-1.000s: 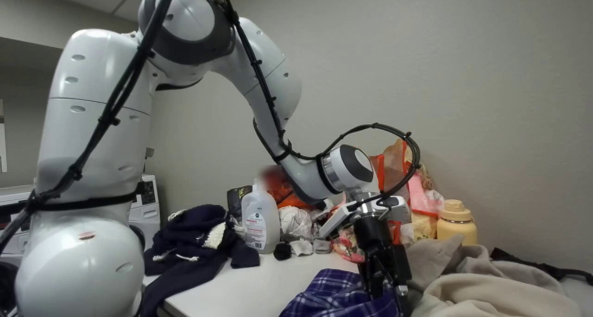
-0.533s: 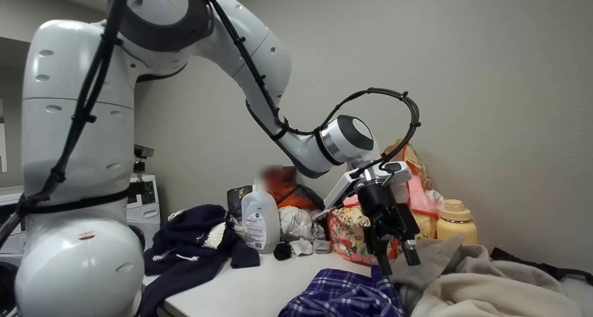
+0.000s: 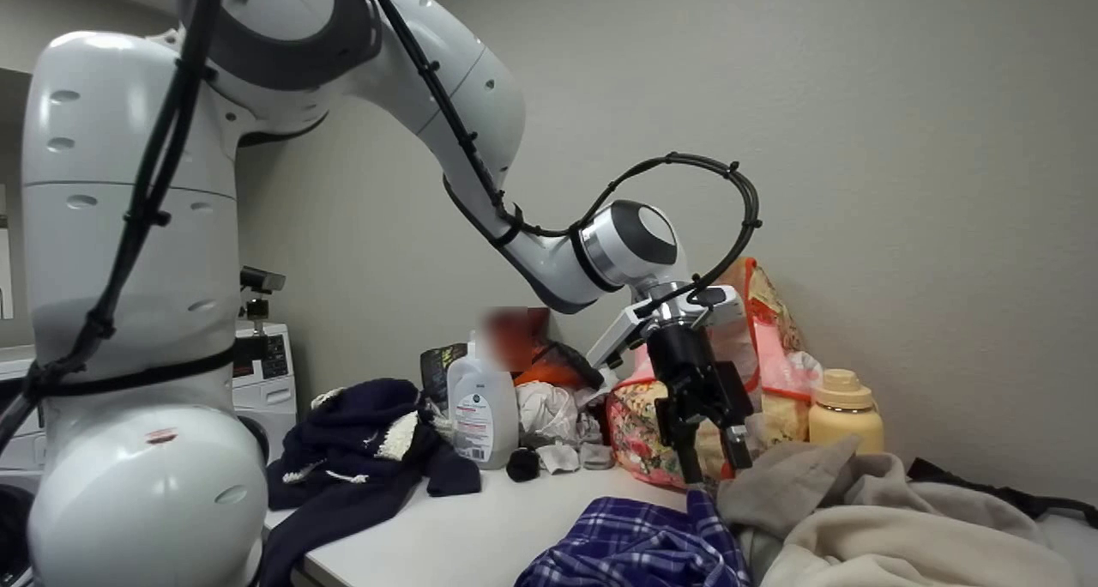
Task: Fold the checked garment
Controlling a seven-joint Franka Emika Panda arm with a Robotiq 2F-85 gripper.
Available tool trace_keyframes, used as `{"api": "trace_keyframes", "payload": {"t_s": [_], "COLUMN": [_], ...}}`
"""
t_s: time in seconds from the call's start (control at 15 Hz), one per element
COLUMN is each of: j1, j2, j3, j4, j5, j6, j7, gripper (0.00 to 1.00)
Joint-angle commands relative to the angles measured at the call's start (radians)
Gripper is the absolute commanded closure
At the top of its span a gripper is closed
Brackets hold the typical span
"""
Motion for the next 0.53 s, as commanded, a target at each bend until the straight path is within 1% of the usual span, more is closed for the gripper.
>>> {"api": "trace_keyframes", "payload": {"t_s": [0.0, 0.2, 0.47], "j1": [0.005, 0.010, 0.014], "j2": [-0.003, 0.018, 0.063], "j3": [0.033, 0.051, 0.052], "j4": [-0.029, -0.044, -0.068], "j5": [0.062, 0.066, 0.047], "j6": [0.025, 0.037, 0.062], "j7": [-0.038, -0.040, -0.027], "gripper": [0.00, 0.00, 0.00]}}
